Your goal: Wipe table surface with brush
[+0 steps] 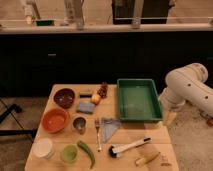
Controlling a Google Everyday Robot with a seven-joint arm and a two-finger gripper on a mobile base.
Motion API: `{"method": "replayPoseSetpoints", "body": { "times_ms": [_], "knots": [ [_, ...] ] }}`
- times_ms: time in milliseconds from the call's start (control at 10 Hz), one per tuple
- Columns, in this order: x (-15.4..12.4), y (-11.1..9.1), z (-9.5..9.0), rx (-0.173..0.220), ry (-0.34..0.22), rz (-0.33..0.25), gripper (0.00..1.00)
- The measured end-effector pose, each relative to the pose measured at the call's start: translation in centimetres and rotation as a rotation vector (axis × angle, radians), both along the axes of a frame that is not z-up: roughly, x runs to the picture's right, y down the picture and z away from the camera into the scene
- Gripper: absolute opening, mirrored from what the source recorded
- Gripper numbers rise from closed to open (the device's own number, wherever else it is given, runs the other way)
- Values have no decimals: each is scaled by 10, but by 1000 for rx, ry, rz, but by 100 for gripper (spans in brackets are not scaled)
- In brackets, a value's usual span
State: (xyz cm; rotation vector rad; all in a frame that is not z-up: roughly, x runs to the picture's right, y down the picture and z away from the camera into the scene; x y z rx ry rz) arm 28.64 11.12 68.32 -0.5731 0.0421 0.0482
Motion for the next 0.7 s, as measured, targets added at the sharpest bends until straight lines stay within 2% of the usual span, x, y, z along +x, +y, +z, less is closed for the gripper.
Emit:
{"method": "replayPoseSetpoints", "body": {
  "times_ms": [700],
  "knots": [
    [-2,3,2,6,3,-3,80]
  ]
}}
